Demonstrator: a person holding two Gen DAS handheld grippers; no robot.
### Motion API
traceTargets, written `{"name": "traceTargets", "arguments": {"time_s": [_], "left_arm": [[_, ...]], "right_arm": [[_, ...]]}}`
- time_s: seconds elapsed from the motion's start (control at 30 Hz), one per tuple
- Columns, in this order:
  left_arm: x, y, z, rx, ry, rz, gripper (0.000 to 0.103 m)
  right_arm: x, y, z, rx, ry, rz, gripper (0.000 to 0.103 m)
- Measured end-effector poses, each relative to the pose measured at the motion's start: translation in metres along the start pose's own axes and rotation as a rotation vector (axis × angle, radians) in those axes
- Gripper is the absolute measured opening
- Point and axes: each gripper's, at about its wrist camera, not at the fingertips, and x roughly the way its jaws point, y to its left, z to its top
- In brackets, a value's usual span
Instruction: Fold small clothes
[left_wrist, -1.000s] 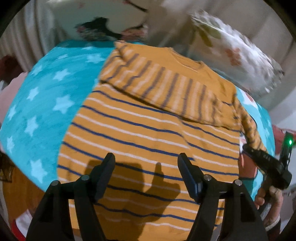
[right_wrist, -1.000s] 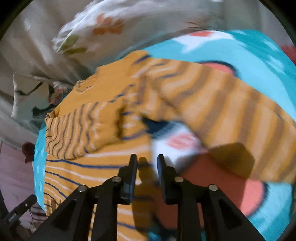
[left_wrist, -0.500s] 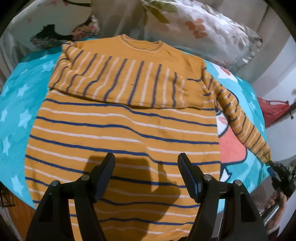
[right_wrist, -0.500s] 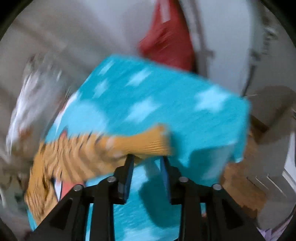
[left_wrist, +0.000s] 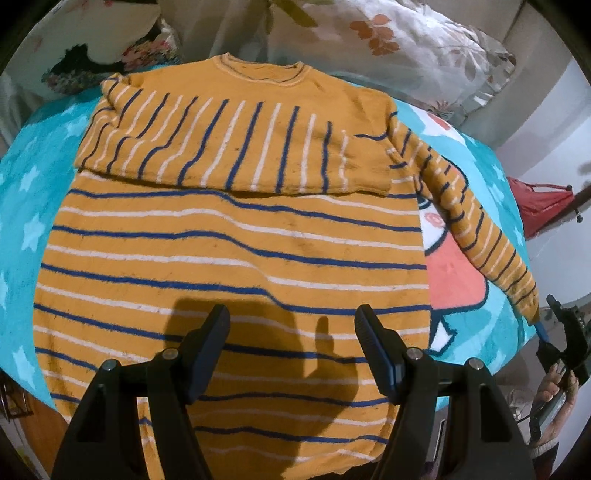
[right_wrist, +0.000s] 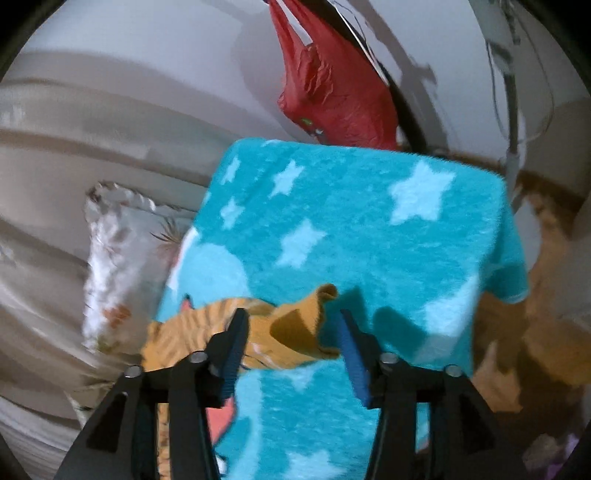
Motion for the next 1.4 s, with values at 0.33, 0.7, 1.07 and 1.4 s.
{"name": "traceTargets", "arguments": {"time_s": [0.33,0.7,1.07,1.4], "left_arm": [[-0.005,0.025,-0.001,-0.057,-0.005,0.004,0.069],[-0.028,0.095,-0.004,-0.194,-0.057,0.011,0.069],[-0.059,0.208,-0.019,-0.321,-0.11,0.07,0.069],[-0.066,0.312,-0.036,-0.418,-0.094,0.079,0.069]], "right_arm": [[0.027,0.041,-0.002,-0.085,0.059,0.005,0.012],[0.004,0.252,-0.034,-0.531,0.017,0.188,0.012],[0.126,0.396,-0.22,-0.795,0.381,0.321,0.006],[0.232,0.463,-0.365,-0.911,0.556,0.24,0.006]]}}
